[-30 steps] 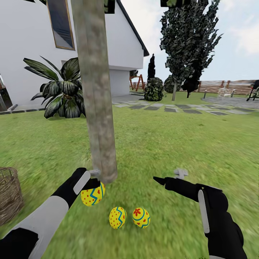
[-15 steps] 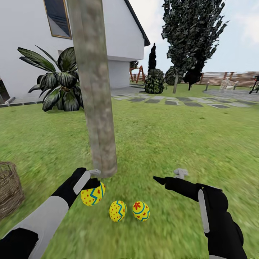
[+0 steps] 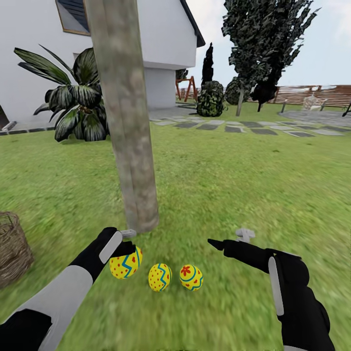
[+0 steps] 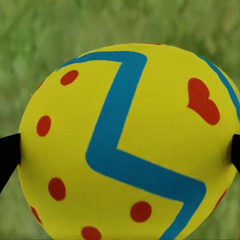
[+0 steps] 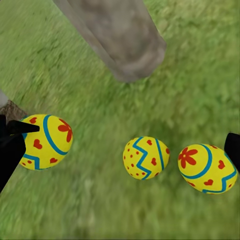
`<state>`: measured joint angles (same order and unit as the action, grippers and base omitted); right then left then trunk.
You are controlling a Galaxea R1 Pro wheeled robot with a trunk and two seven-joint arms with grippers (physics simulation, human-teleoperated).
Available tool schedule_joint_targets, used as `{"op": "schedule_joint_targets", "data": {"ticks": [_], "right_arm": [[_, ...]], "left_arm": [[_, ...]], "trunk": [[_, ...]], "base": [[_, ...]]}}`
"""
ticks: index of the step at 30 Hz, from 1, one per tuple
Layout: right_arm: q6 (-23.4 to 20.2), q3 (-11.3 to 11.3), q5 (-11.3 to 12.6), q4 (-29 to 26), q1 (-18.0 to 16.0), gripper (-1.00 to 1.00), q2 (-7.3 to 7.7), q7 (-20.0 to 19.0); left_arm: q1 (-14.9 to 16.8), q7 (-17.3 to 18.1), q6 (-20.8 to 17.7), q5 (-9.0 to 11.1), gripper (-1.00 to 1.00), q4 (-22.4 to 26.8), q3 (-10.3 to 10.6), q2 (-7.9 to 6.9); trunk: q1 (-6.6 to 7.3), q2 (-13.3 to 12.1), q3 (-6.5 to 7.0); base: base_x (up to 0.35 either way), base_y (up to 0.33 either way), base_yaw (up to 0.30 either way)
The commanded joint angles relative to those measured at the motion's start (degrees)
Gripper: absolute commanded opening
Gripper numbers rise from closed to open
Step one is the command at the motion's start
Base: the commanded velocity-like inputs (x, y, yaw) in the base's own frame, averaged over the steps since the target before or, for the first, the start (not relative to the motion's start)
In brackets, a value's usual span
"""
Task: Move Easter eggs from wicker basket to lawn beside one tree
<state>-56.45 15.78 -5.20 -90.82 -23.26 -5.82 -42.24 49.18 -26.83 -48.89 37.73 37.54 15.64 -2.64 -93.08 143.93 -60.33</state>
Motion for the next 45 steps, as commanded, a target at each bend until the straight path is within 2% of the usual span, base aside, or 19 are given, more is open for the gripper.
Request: {"op": "schedule_joint_targets", "data": {"ticks": [1, 9, 19, 33, 43, 45], "right_arm": [[-0.2, 0.1, -0.5, -0.1, 0.0, 1.0, -0.06, -0.6], [-0.2, 0.1, -0.5, -0.1, -0.1, 1.0, -0.06, -0.6], [-0.2, 0.1, -0.5, -0.1, -0.1, 1.0, -0.07, -0.6], [-0.2, 0.1, -0.5, -0.1, -0.1, 1.0, -0.06, -0.6], [-0.2, 0.1, -0.5, -0.1, -0.1, 1.0, -0.06, -0.6], [-0.2, 0.1, -0.5, -0.1, -0.1, 1.0, -0.06, -0.6]], "left_arm": [[0.0, -0.4, -0.1, 0.6, -1.0, 0.1, 0.4, -0.08], [0.1, -0.4, -0.1, 0.6, -1.0, 0.1, 0.3, -0.08], [0.1, -0.4, -0.1, 0.7, -1.0, 0.1, -0.1, -0.12], [0.1, -0.4, -0.2, 0.6, -1.0, 0.1, 0.0, -0.08], [0.1, -0.4, -0.2, 0.6, -1.0, 0.4, 0.4, -0.06], [0.1, -0.4, -0.1, 0.6, -1.0, 0.5, 0.4, -0.07]], "trunk": [[-0.01, 0.0, -0.28], [-0.22, 0.2, -2.06], [-0.22, 0.2, -2.06], [-0.22, 0.2, -2.06], [-0.22, 0.2, -2.06], [-0.27, 0.2, -2.5]], "base": [[0.0, 0.0, 0.0], [0.0, 0.0, 0.0], [0.03, 0.046, 0.0], [0.243, 0.132, 0.0], [0.024, 0.011, 0.0], [0.001, 0.0, 0.0]]}}
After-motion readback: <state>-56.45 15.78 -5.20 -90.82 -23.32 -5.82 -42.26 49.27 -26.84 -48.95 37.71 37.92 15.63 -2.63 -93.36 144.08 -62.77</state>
